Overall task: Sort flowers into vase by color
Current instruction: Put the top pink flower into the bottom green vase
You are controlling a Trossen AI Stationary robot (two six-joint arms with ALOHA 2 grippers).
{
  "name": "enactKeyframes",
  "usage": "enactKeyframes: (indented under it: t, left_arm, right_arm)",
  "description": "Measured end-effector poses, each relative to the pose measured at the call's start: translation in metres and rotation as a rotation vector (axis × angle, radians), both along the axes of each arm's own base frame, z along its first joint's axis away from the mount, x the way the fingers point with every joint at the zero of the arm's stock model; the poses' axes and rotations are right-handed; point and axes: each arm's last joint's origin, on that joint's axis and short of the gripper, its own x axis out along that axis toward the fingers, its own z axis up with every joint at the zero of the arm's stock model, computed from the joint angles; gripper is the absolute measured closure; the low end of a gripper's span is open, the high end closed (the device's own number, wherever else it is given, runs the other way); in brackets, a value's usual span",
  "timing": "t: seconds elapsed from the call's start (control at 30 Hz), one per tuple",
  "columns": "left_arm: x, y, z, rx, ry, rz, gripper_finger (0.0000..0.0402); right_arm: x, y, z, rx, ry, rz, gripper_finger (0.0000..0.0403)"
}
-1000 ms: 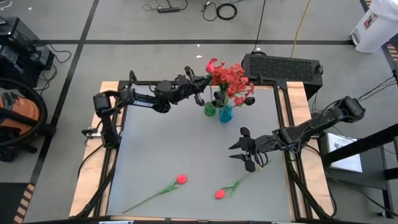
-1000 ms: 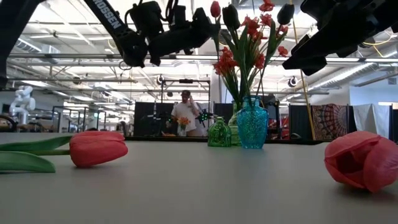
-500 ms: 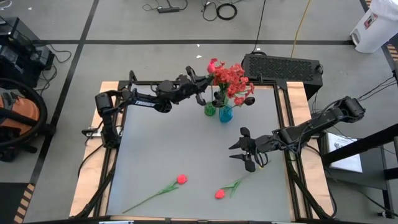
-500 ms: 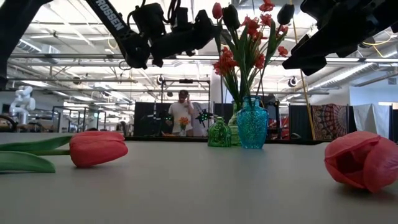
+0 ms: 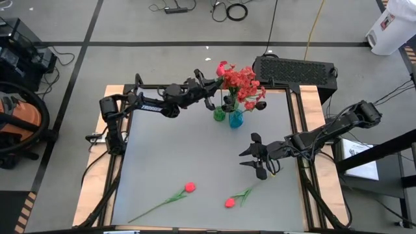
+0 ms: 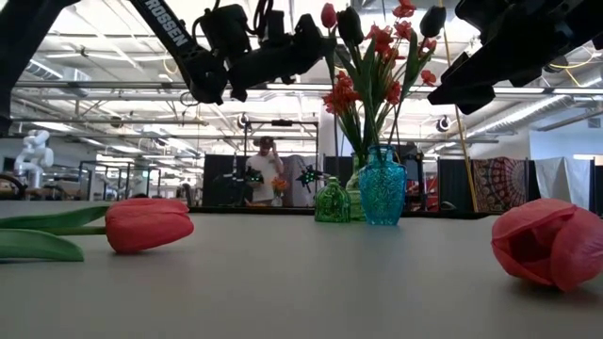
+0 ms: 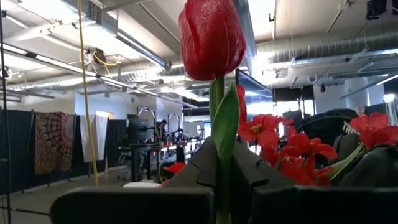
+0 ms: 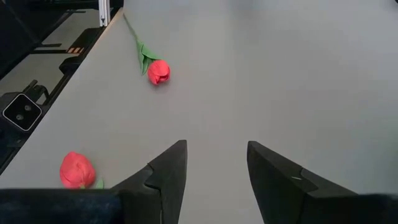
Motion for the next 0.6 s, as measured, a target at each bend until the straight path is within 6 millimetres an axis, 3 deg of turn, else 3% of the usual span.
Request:
enactKeyframes:
  t: [0.6]
  left_arm:
    - [0.0005,-0.0006,-0.0003,0.005,0.021,-0.021,0.0387]
  right_arm:
    - [0.0000,-0.0001,0.0000,0.001,0.000,-0.001,0.0243]
